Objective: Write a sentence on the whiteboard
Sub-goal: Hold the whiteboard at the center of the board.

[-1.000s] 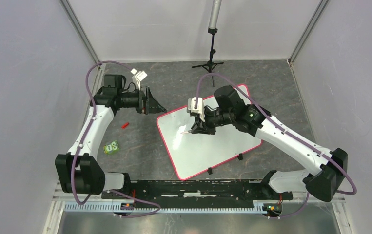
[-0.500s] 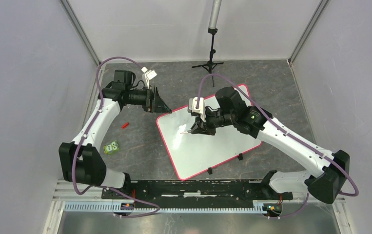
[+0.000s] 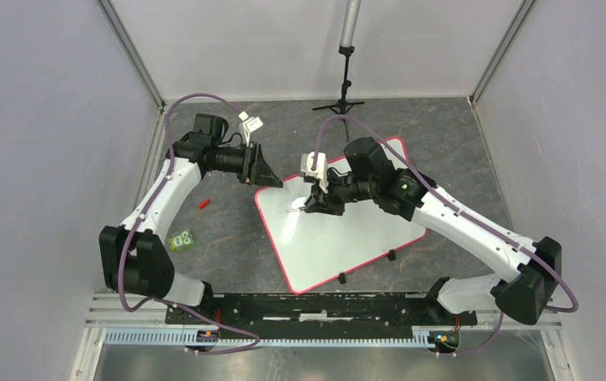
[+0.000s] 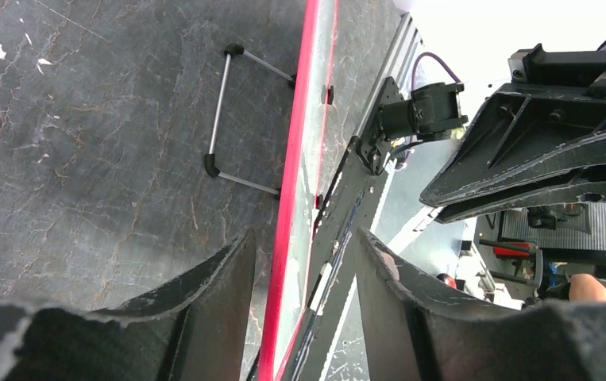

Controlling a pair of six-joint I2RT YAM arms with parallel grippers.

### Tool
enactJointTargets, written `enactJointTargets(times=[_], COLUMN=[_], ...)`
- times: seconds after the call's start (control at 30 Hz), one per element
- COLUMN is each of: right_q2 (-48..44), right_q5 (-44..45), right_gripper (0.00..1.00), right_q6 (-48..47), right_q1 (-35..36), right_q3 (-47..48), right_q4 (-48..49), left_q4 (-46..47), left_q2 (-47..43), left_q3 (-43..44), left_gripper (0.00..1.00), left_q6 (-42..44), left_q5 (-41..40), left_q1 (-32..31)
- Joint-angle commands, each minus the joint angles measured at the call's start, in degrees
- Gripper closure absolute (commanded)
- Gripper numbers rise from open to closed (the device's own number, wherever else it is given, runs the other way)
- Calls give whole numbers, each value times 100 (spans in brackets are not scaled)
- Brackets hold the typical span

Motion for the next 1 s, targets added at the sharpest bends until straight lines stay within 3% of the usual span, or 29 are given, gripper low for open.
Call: enactJointTargets(times=[0.0,0.97], right_q2=[146,880], right_q5=[197,940], right_gripper=[100,100], right_q6=[228,695], right_q1=[88,492], right_q3=[399,884], right_q4=[470,794], left_q4=[-116,-245], left_q2=[-17,12], left_q3=[202,175], left_gripper=[47,94], left_q6=[421,549], left_q5=[254,237], left_q1=[-22,-119])
